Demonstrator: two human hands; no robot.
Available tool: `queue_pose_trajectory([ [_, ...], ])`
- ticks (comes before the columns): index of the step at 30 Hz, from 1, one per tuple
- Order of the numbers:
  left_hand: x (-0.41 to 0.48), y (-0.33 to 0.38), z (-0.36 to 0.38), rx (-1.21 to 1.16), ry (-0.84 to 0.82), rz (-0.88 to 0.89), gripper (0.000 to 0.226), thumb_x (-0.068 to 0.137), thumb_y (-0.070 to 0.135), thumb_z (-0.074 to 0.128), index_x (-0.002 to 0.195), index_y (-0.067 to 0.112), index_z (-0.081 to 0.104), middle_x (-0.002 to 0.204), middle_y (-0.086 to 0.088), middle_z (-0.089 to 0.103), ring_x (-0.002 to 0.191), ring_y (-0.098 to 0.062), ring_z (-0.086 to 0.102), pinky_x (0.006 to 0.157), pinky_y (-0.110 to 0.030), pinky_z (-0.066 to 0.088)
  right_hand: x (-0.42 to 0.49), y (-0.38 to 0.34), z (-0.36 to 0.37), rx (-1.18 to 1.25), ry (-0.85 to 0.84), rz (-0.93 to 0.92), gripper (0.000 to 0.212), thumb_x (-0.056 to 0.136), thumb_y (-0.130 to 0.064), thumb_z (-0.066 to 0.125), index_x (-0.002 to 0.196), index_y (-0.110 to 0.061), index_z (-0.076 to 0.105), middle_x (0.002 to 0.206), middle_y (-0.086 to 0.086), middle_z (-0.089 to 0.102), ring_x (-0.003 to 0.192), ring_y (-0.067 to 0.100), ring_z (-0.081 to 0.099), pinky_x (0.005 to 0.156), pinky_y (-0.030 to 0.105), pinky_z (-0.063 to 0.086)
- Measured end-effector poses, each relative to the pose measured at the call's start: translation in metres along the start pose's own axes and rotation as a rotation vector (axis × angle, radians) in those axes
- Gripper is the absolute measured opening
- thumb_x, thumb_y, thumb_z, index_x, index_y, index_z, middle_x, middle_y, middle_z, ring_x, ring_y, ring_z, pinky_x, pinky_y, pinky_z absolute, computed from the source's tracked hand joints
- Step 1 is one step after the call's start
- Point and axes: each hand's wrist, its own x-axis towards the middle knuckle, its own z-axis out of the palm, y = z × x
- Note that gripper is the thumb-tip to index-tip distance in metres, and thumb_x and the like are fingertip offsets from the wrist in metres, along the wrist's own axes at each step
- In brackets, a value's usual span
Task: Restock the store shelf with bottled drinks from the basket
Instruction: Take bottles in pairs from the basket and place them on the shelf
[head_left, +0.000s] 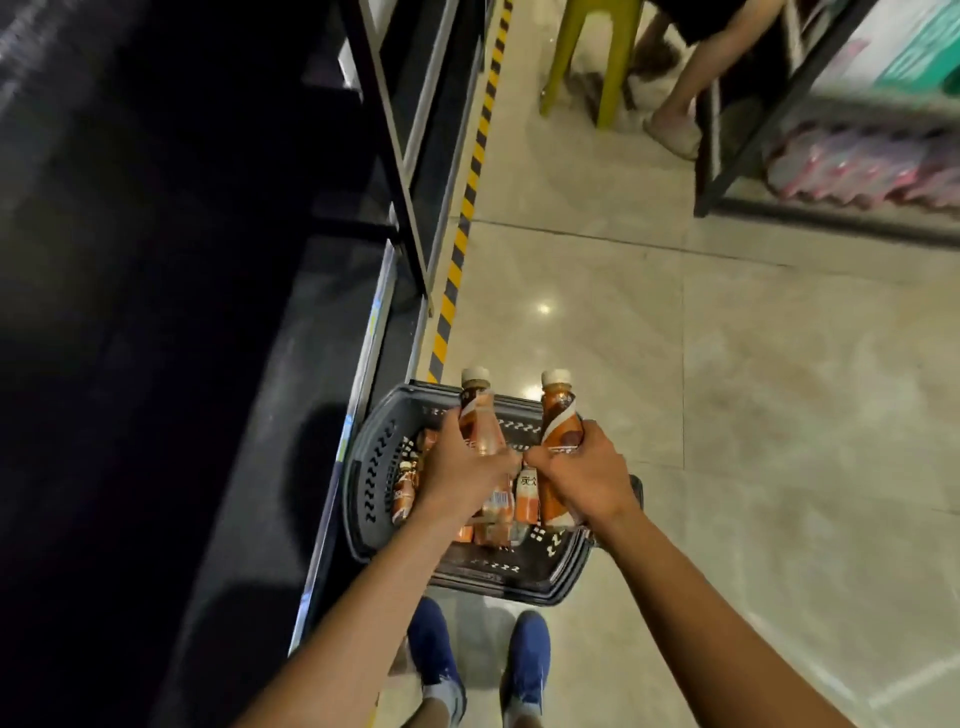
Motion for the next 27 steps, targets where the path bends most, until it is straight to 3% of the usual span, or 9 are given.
queue_pose_trajectory([
  [4,-0.101,0.058,-0.038,-0.120,0.044,0.083,0.058,0.082,0.017,0.078,0.130,0.025,0.046,0.106,0.006,0.063,0.092,-0.004,0.062,0.065,-0.021,0.044,-0.088,-0.053,-0.045,0.069,0.041,-0.066,0.031,0.073,-0.035,0.074,0.093,-0.025,0.053,0.090,-0.004,0.064,0.078,0.011,0.059,0.064,0.029,0.047],
  [8,-0.195,0.094,-0.060,-0.176,0.098,0.116,0.055,0.081,0.022,0.078,0.126,0.032,0.047,0.103,0.008,0.063,0.090,-0.005,0.062,0.073,-0.028,0.050,-0.167,-0.088,-0.078,0.085,0.038,-0.158,0.038,0.071,-0.037,0.076,0.098,-0.024,0.053,0.087,-0.005,0.064,0.080,0.015,0.063,0.073,0.037,0.055],
  [13,-0.297,0.113,-0.079,-0.217,0.239,0.171,0.047,0.081,0.023,0.078,0.116,0.035,0.049,0.095,0.012,0.063,0.083,-0.001,0.063,0.066,-0.021,0.048,-0.240,-0.105,-0.102,0.076,-0.060,-0.332,0.038,0.071,-0.044,0.077,0.097,-0.033,0.052,0.087,-0.007,0.066,0.081,0.014,0.065,0.077,0.040,0.057],
  [20,-0.412,0.096,-0.105,-0.399,0.526,0.247,0.052,0.081,0.021,0.078,0.120,0.037,0.048,0.101,0.008,0.062,0.089,-0.003,0.063,0.073,-0.023,0.049,-0.322,-0.142,-0.096,0.025,-0.267,-0.602,0.036,0.074,-0.035,0.080,0.100,-0.029,0.056,0.083,-0.006,0.066,0.074,0.012,0.065,0.063,0.027,0.050],
  [23,-0.463,0.079,-0.121,-0.428,0.664,0.276,0.050,0.079,0.020,0.080,0.120,0.030,0.052,0.097,0.005,0.062,0.081,-0.003,0.064,0.066,-0.016,0.050,-0.366,-0.158,-0.083,0.038,-0.384,-0.713,0.034,0.073,-0.033,0.082,0.095,-0.028,0.056,0.080,-0.004,0.065,0.071,0.013,0.065,0.063,0.029,0.052],
  [27,-0.532,0.047,-0.138,-0.475,0.836,0.327,0.051,0.078,0.022,0.080,0.116,0.041,0.051,0.100,0.009,0.063,0.084,0.003,0.063,0.067,-0.015,0.049,-0.430,-0.171,-0.056,-0.027,-0.535,-0.827,0.033,0.072,-0.037,0.081,0.092,-0.028,0.057,0.078,-0.005,0.066,0.071,0.013,0.065,0.065,0.032,0.052],
])
